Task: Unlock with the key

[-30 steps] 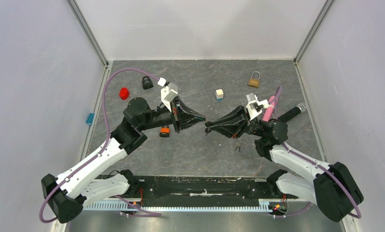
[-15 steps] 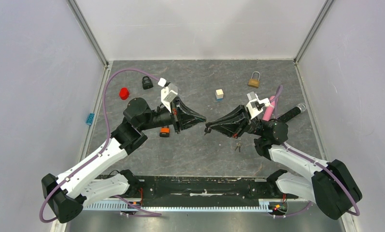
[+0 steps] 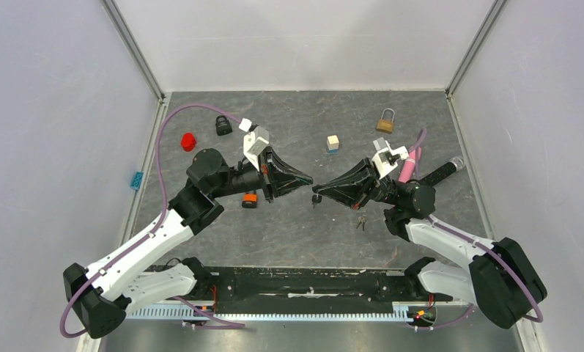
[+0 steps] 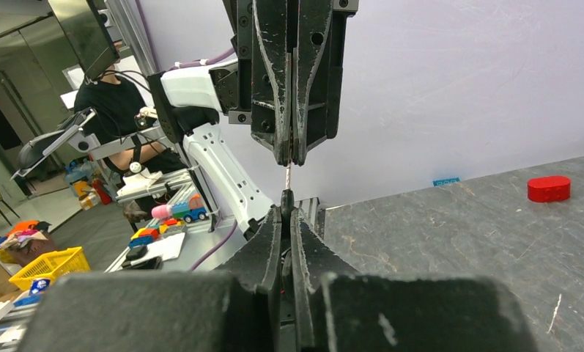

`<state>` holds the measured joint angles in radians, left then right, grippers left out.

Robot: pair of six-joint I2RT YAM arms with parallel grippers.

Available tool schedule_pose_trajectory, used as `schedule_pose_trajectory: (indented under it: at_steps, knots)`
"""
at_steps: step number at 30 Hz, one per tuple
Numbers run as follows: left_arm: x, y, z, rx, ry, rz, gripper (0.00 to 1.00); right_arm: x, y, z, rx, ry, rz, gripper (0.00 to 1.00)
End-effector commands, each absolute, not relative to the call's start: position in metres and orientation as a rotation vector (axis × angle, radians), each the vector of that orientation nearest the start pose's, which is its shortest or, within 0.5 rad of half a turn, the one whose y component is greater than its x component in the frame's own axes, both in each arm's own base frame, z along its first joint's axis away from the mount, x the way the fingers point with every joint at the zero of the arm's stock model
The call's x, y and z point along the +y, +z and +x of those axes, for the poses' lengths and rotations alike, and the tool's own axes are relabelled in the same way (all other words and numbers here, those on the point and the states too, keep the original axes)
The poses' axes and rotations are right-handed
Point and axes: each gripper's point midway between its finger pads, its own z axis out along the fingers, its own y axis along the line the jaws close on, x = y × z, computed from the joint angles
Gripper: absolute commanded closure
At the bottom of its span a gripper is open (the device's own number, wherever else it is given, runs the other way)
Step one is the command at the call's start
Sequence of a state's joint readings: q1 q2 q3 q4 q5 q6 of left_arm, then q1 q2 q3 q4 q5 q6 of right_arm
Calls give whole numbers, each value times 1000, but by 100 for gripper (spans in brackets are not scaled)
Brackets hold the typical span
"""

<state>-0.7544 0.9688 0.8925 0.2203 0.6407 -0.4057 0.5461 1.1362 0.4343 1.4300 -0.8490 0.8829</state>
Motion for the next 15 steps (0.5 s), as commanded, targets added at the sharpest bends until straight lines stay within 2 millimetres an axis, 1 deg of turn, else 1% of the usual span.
schedule_pose_trajectory:
  at_steps: [1, 3, 5, 7, 9, 10, 11, 13, 15]
  knots:
    - [-311, 370, 149, 1369, -1432, 829, 98, 270, 357, 147, 902, 1597, -772, 100]
    - [-310, 368, 152, 1386, -1417, 816, 97, 270, 356, 147, 906, 1596, -773, 100]
    - [-308, 364, 156, 1418, -1387, 791, 93, 270, 353, 148, 922, 1593, -773, 100]
    - [-301, 357, 166, 1479, -1318, 737, 87, 271, 348, 151, 947, 1577, -774, 100]
    - [-293, 351, 178, 1540, -1237, 671, 76, 273, 340, 156, 985, 1549, -768, 100]
    - [-288, 350, 181, 1558, -1202, 642, 69, 273, 338, 159, 1005, 1534, -759, 100]
    - [-280, 342, 187, 1614, -1150, 602, 62, 273, 333, 163, 1030, 1513, -749, 100]
    - [-267, 336, 197, 1680, -1061, 532, 47, 274, 323, 172, 1086, 1470, -725, 100]
    - [-251, 325, 206, 1762, -959, 455, 33, 273, 310, 182, 1157, 1426, -693, 100]
